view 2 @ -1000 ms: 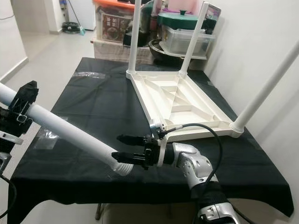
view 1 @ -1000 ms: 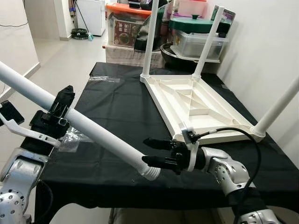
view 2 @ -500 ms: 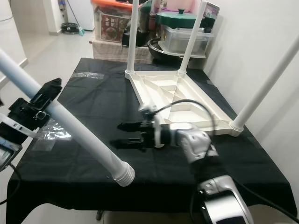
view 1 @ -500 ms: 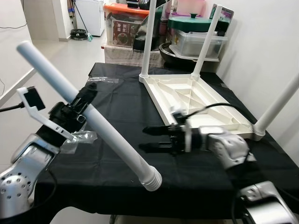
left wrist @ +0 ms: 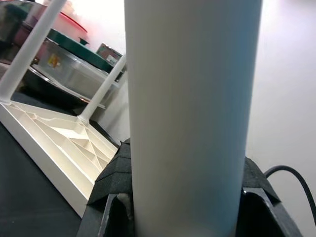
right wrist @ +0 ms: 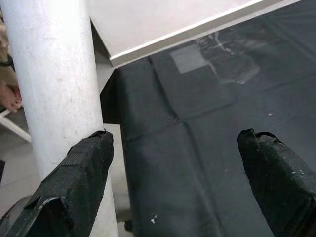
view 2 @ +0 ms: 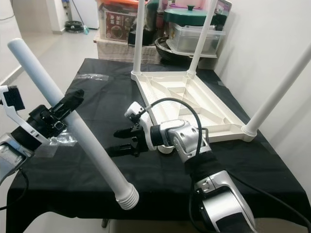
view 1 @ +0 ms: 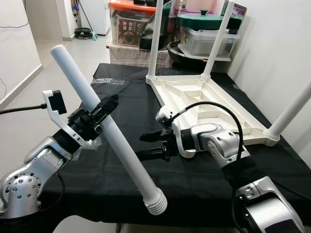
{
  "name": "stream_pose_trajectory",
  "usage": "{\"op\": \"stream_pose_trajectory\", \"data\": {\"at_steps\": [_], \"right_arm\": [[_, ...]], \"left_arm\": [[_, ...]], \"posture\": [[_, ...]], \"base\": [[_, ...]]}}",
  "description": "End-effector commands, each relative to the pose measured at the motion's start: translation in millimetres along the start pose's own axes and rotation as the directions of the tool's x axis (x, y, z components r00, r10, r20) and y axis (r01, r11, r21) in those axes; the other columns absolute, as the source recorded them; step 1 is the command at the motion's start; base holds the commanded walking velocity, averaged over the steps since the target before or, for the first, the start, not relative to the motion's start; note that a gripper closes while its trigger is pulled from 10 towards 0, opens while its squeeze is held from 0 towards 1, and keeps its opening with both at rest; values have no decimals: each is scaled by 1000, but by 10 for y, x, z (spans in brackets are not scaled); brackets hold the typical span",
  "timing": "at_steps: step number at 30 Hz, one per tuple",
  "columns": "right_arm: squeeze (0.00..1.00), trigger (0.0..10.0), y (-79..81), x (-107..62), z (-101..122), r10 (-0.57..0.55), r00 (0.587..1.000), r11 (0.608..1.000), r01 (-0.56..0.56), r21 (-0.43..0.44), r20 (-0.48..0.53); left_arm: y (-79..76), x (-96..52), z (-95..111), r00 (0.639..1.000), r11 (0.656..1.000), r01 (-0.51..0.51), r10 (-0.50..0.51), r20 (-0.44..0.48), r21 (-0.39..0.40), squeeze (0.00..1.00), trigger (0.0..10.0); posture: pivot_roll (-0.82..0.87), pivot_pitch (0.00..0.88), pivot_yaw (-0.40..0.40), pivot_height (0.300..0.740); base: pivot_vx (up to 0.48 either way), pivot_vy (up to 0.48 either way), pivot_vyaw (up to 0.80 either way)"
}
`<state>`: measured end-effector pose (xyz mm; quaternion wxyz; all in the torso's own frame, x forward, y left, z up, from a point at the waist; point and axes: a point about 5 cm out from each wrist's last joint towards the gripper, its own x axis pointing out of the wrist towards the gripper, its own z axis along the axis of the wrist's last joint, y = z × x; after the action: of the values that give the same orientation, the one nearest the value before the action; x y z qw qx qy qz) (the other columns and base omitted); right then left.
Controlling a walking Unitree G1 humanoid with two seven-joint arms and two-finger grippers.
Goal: Building children table
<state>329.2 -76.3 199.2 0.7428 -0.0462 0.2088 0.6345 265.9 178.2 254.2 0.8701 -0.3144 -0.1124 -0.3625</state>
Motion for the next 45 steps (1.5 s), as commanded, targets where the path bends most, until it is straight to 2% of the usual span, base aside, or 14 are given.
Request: {"op": "stream_pose_trajectory", "data": {"at_steps": [1, 4, 7, 9, 17, 20, 23, 26, 28, 30, 34, 42, 44, 45], "right_arm": [[0, 10000, 106, 80, 71, 139, 990, 990, -140, -29, -28], [0, 10000, 40, -42, 115, 128, 991, 991, -129, -27, -34], [0, 10000, 30, -88, 136, 130, 991, 991, -131, -27, -34], [0, 10000, 91, -201, 169, 193, 981, 980, -194, -53, -23], [0, 10000, 91, -236, 138, 202, 979, 977, -204, -58, -26], [0, 10000, -179, -332, 102, 52, 998, 999, -52, -2, 20], [0, 10000, -191, -335, 114, 48, 998, 999, -48, 5, 31], [0, 10000, -80, -245, 131, 105, 994, 994, -105, -3, 42], [0, 10000, 47, -89, 95, 160, 987, 987, -159, -7, 35], [0, 10000, 84, -36, 73, 174, 984, 985, -174, -8, 29], [0, 10000, 245, 75, 51, 294, 955, 956, -293, -17, 39], [0, 10000, 277, 150, 73, 290, 956, 957, -290, -23, 32], [0, 10000, 276, 308, 37, 230, 973, 973, -230, -15, 4], [0, 10000, 276, 308, 37, 230, 973, 973, -230, -15, 4]], "left_arm": [[-64, 34, 11, 999, 999, 37, -37, 1, 18, 0, 10000], [-67, 20, 11, 999, 999, 40, -40, -2, 22, 0, 10000], [-64, 9, 12, 999, 999, 40, -39, -2, 24, 0, 10000], [-57, -26, 6, 999, 999, 35, -35, 2, 25, 0, 10000], [-67, -22, -2, 999, 999, 39, -39, 4, 24, 0, 10000], [-72, -38, 27, 999, 999, 37, -38, 15, 33, 0, 10000], [-63, -44, 34, 999, 999, 34, -34, 18, 34, 0, 10000], [-38, -30, 33, 999, 999, 26, -27, 22, 35, 0, 10000], [-21, 6, 24, 999, 999, 26, -26, 19, 39, 0, 10000], [-17, 19, 21, 999, 999, 27, -27, 17, 41, 0, 10000], [1, 35, 49, 999, 998, 30, -31, 8, 55, 0, 10000], [23, 20, 65, 1000, 998, 22, -23, 8, 60, 0, 10000], [4, 52, 42, 999, 998, 30, -30, 15, 53, 0, 10000], [4, 52, 42, 999, 998, 30, -30, 15, 53, 0, 10000]], "posture": [[43, 0, -92, 740], [44, 0, -95, 740], [42, 0, -96, 740], [33, 0, -97, 740], [31, 0, -96, 740], [36, 0, -101, 740], [34, 0, -99, 740], [31, 0, -95, 740], [29, 0, -86, 740], [29, 0, -86, 740], [38, 0, -87, 740], [34, 0, -86, 740], [28, 0, -85, 740], [28, 0, -85, 740]], "base": [[0, 0, 0], [0, 0, 0], [0, 0, 0], [0, 0, 0], [0, 0, 0], [0, 0, 0], [0, 0, 0], [0, 0, 0], [0, 0, 0], [0, 0, 0], [0, 0, 0], [0, 0, 0], [0, 0, 0], [0, 0, 0]]}}
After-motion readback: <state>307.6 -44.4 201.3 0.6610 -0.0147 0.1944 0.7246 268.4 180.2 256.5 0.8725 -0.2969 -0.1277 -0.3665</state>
